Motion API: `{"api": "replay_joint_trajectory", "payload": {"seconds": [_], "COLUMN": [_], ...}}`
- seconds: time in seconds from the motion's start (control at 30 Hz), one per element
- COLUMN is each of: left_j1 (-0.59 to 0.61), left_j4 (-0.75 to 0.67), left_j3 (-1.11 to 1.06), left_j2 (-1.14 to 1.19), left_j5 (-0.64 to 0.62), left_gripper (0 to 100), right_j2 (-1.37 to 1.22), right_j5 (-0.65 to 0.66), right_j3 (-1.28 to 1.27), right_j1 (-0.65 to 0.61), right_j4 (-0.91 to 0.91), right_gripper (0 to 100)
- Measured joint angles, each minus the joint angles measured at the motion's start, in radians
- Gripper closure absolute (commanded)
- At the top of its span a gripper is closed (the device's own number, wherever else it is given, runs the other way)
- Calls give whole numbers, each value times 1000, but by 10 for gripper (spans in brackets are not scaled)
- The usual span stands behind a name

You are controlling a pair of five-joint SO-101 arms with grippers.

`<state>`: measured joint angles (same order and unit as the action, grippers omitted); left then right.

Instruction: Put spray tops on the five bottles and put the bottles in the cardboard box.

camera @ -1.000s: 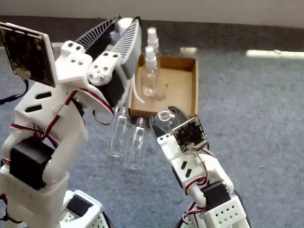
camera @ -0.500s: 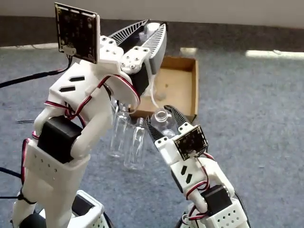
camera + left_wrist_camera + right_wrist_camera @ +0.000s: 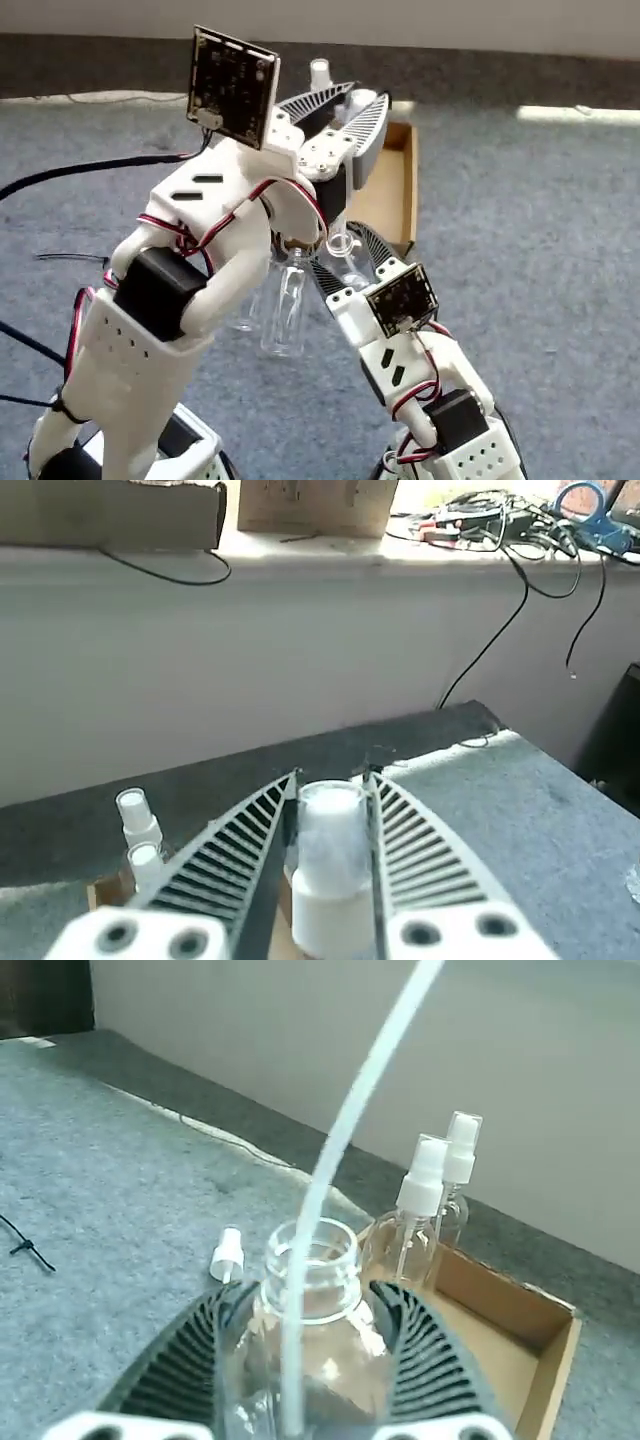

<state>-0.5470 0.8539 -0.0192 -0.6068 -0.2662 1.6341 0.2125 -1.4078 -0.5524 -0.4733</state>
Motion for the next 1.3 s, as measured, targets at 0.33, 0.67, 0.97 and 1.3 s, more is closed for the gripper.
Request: {"api": "replay_joint_trajectory", "payload": {"seconds": [0.33, 0.67, 0.97, 1.3], "left_j1": [49, 58, 55, 54], "left_j4": [0, 6, -44, -46], "left_j3": [-38, 103, 104, 61], "left_j2": [2, 0, 0, 0], "left_j5": [-2, -2, 72, 74], "left_gripper": [994, 994, 994, 994], "right_j2": [0, 0, 0, 0], "right_j5": [0, 0, 0, 0], "right_j3": [0, 0, 0, 0], "right_j1": [2, 2, 2, 2], "right_j4": [0, 0, 0, 0], "right_gripper": [995, 995, 995, 995]}}
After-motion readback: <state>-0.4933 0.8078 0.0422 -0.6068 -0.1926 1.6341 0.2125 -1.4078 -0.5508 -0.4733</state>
